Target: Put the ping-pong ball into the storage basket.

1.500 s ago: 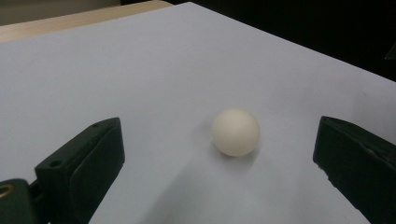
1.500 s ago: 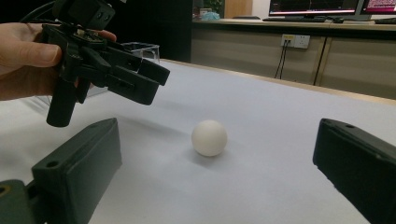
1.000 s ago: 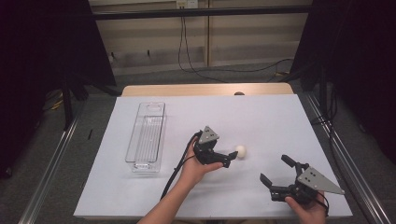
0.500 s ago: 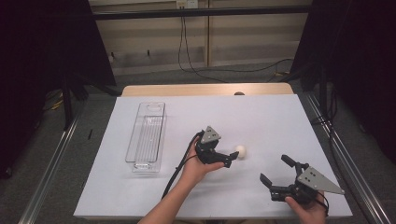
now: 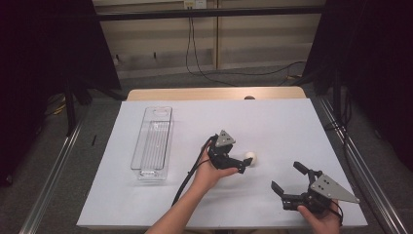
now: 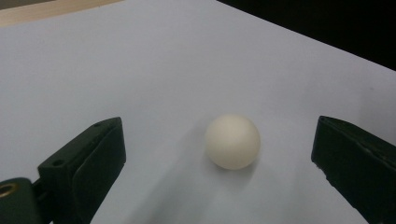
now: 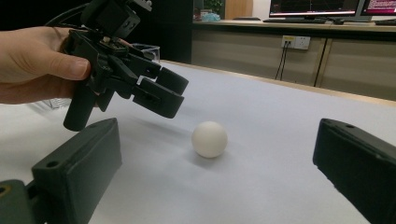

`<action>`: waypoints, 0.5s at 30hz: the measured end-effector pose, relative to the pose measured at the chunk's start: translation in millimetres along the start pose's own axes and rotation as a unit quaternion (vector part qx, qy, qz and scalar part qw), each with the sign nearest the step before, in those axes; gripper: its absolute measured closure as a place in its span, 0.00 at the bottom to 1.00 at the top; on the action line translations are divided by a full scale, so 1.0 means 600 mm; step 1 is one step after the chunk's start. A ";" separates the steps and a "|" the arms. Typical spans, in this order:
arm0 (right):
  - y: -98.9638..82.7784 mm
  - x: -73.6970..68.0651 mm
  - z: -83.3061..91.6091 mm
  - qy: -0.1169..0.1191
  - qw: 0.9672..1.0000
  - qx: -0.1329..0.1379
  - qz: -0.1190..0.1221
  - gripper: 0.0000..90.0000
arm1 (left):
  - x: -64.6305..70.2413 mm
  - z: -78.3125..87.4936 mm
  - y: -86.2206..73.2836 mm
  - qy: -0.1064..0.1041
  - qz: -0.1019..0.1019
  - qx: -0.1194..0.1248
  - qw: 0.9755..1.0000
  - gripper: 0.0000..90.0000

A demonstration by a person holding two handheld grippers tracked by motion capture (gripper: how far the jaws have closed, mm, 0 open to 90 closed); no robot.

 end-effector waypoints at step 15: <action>-0.001 0.001 0.000 0.002 1.000 -0.002 0.002 0.01 | 0.006 -0.023 0.005 -0.003 -0.018 -0.015 1.000 0.06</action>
Point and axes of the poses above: each handheld gripper's, and its own axes: z roughly backward along the jaws, y roughly out of its top, x roughly to its right, the point moved 1 cm from there along -z, roughly forward along the jaws, and after that the axes turned 9 degrees about -x, right-handed, at the moved point
